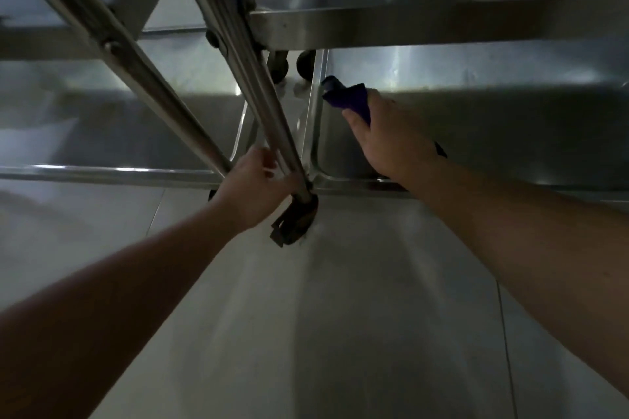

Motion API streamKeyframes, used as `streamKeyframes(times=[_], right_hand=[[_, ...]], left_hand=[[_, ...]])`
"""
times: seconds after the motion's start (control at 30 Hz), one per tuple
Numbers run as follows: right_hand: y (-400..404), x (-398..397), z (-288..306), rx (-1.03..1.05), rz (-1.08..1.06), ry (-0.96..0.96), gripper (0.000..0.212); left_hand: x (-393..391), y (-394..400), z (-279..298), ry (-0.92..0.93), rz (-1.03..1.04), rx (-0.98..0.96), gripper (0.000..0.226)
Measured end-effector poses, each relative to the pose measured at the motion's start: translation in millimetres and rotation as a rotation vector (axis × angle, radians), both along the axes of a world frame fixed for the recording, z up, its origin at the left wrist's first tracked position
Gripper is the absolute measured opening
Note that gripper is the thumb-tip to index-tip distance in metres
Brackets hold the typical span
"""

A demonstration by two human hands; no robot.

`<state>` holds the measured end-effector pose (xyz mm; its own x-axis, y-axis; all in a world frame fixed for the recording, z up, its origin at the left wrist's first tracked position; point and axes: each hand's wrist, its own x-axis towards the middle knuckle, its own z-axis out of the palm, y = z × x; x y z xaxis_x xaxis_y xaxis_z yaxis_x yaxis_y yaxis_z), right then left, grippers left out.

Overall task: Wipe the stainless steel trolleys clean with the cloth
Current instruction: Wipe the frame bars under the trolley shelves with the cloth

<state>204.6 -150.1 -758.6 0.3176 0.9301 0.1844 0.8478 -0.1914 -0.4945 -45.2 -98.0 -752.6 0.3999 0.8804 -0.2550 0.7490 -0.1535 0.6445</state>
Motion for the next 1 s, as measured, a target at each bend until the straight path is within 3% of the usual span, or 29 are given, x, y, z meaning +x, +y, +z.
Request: streamKeyframes(times=[0.07, 0.17, 0.27, 0.37, 0.53, 0.7, 0.87, 1.0], right_hand=[[7.0, -11.4, -4.8, 0.082, 0.051, 0.050, 0.045], [15.6, -26.4, -16.0, 0.082, 0.174, 0.140, 0.043], [15.8, -34.6, -40.6, -0.147, 0.269, 0.027, 0.051], [9.6, -32.5, -58.9, -0.328, 0.450, 0.035, 0.058], [18.8, -7.5, -67.1, -0.377, 0.682, -0.183, 0.060], [78.3, 3.3, -61.0, -0.384, 0.502, -0.236, 0.060], [153.8, 28.4, -52.2, -0.403, 0.207, -0.134, 0.063], [207.3, 37.8, -43.2, -0.554, 0.059, -0.170, 0.059]], left_hand=[[11.2, -6.1, 3.7, -0.176, 0.031, 0.082, 0.034], [32.1, -11.0, 9.7, -0.395, 0.114, 0.136, 0.022], [44.8, -6.3, 8.6, -0.572, 0.164, 0.095, 0.015], [50.4, -1.6, 3.7, -0.680, 0.174, -0.034, 0.013], [58.8, -1.4, -2.2, -0.794, 0.199, -0.079, 0.010], [63.8, -3.2, -6.0, -0.824, 0.232, -0.062, 0.014], [61.2, -0.9, -6.5, -0.769, 0.149, -0.029, 0.019], [60.6, -2.1, -3.9, -0.783, 0.129, -0.071, 0.021]])
